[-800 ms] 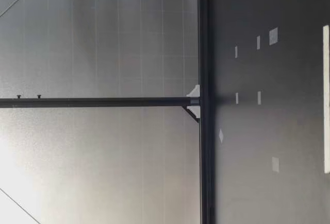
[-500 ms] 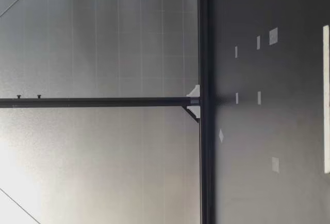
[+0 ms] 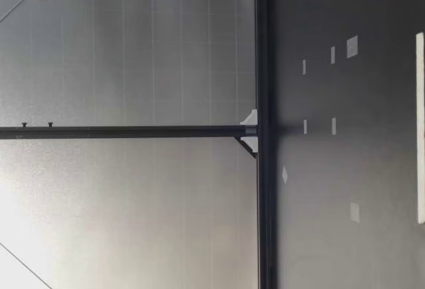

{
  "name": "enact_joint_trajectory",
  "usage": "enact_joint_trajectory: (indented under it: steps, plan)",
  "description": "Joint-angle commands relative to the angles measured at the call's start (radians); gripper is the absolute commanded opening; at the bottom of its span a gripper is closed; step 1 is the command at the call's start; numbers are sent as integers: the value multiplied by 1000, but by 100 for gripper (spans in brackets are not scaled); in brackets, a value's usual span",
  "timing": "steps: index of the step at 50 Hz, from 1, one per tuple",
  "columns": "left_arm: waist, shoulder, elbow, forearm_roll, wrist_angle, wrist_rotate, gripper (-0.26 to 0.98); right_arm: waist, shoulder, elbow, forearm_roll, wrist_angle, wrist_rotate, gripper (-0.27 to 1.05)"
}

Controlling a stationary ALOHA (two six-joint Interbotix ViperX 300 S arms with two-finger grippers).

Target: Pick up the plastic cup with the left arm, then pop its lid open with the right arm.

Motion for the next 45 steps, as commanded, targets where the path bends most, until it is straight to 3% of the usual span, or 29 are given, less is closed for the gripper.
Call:
enact_joint_trajectory:
  steps: [1, 7, 17, 23, 34, 45]
  plan:
    - [-37, 63, -3, 2, -48, 3, -6, 51, 71, -44, 0, -3, 2, -10]
    - [-75, 198, 11, -2, -89, -12, -6, 114, 178, -81, 0, -3, 3, -10]
    - [-112, 420, -38, -2, -110, -46, -1, 161, 382, -155, -2, 2, 5, -10]
    - [-126, 515, -60, -2, -120, -49, 12, 179, 500, -202, 0, -6, 8, -10]
    - [-155, 617, -55, -2, -195, -89, 50, 192, 661, -295, 3, -8, 29, -10]
    - [-156, 715, -63, -5, -244, -101, 54, 190, 741, -337, 3, -25, 84, -10]
